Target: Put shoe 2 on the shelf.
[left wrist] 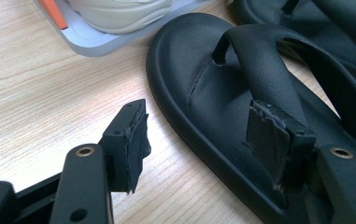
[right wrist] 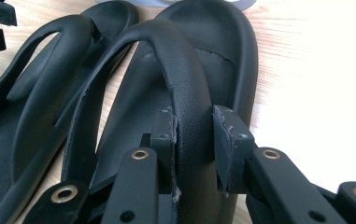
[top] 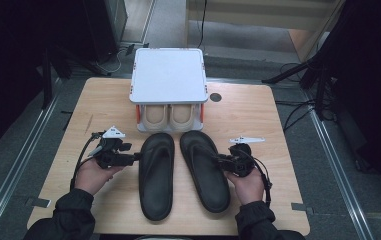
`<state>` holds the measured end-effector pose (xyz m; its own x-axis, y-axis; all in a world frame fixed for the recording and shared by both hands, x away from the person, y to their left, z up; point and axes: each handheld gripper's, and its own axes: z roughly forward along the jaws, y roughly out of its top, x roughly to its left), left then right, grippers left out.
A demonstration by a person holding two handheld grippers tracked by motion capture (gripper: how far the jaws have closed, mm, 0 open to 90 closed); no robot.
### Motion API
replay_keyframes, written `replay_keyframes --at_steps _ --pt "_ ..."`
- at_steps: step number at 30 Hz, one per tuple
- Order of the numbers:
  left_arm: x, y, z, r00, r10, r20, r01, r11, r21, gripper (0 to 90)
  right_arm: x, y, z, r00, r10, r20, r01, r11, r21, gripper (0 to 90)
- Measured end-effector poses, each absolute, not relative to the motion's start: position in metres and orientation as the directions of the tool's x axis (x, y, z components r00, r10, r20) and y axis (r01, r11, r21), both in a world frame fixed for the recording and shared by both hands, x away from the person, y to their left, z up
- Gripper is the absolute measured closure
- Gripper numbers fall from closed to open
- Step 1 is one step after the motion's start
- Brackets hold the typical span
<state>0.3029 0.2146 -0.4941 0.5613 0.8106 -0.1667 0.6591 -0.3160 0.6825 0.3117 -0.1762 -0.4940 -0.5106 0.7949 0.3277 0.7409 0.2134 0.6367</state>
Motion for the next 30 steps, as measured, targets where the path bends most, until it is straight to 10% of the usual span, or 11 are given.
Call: replay_keyframes --at_steps 15,23,30 --pt "0.309 0.221 -0.499 0.569 0.775 -0.275 0.711 -0.296 0.638 80.7 0.31 -0.164 -0.502 -0.519 0.785 0.338 0.749 0.228 0.622 71.2" --pt "0.312 0.221 -0.505 0.578 0.763 -0.289 0.718 -0.307 0.625 85.7 0.311 -0.163 -0.502 -0.558 0.744 0.368 0.731 0.229 0.643 60.8" --pt "0.316 0.224 -0.508 0.565 0.773 -0.287 0.726 -0.301 0.618 87.2 0.311 -0.176 -0.491 -0.599 0.724 0.342 0.688 0.246 0.683 86.4"
